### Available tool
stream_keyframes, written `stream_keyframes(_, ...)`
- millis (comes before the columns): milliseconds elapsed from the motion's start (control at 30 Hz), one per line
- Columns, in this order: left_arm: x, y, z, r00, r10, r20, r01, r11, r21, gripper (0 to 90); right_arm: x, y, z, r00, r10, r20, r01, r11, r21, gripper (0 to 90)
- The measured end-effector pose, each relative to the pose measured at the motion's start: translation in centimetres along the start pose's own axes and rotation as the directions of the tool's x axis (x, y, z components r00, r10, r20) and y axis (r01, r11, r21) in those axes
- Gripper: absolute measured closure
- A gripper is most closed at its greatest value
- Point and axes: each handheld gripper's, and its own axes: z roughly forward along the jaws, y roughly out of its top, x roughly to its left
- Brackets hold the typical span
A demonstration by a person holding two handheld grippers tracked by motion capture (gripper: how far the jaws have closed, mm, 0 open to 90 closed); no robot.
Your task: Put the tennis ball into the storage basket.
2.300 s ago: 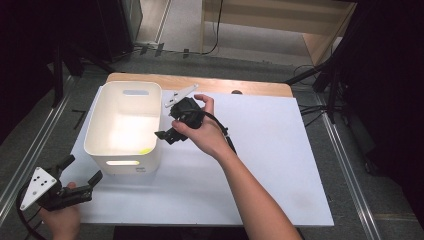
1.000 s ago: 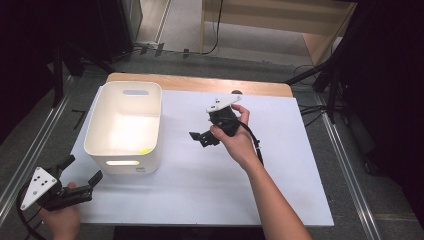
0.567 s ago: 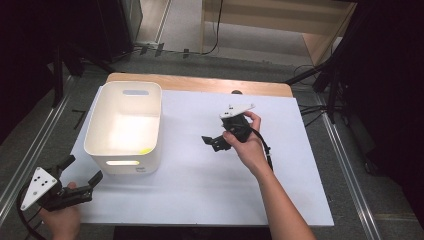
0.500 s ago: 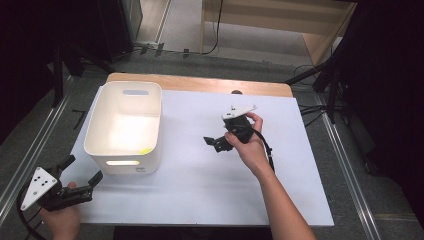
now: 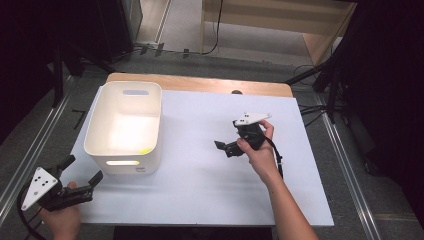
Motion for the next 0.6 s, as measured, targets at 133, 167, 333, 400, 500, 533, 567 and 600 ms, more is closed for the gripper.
stream_keyframes(133,0.0,0.0,0.0,1.0,0.002,-0.005,-0.002,1.0,0.004,0.0,-0.4,-1.0,-0.7,0.9999,0.014,0.008,-0.014,1.0,-0.009,0.0)
stream_keyframes(167,0.0,0.0,0.0,1.0,0.003,-0.005,-0.003,1.0,0.005,0.0,-0.5,-1.2,-0.8,0.9998,0.015,0.011,-0.015,1.0,-0.01,0.0)
stream_keyframes(333,-0.1,0.0,0.1,0.9999,0.012,-0.012,-0.012,0.9999,0.007,0.0,-0.9,-2.3,-1.9,0.9994,0.026,0.023,-0.025,0.999,-0.028,0.0)
stream_keyframes(400,-0.1,0.0,0.1,0.9999,0.012,-0.012,-0.012,0.9999,0.007,0.0,-1.1,-2.7,-2.4,0.9992,0.028,0.028,-0.028,0.999,-0.031,0.0)
stream_keyframes(500,-0.1,0.0,0.1,0.9999,0.004,-0.012,-0.004,1.0,0.003,0.0,-1.2,-3.3,-3.0,0.9989,0.03,0.035,-0.028,0.999,-0.031,0.0)
stream_keyframes(533,-0.1,0.0,0.1,0.9999,0.004,-0.012,-0.004,1.0,0.003,0.0,-1.2,-3.5,-3.2,0.9989,0.028,0.038,-0.027,0.999,-0.036,0.0)
stream_keyframes(567,-0.1,0.0,0.1,0.9999,0.004,-0.012,-0.004,1.0,0.004,0.0,-1.3,-3.7,-3.3,0.9988,0.028,0.04,-0.027,0.999,-0.04,0.0)
stream_keyframes(600,-0.1,0.0,0.1,0.9999,0.005,-0.013,-0.005,1.0,0.005,0.0,-1.3,-3.9,-3.5,0.9986,0.034,0.041,-0.033,0.999,-0.042,0.0)
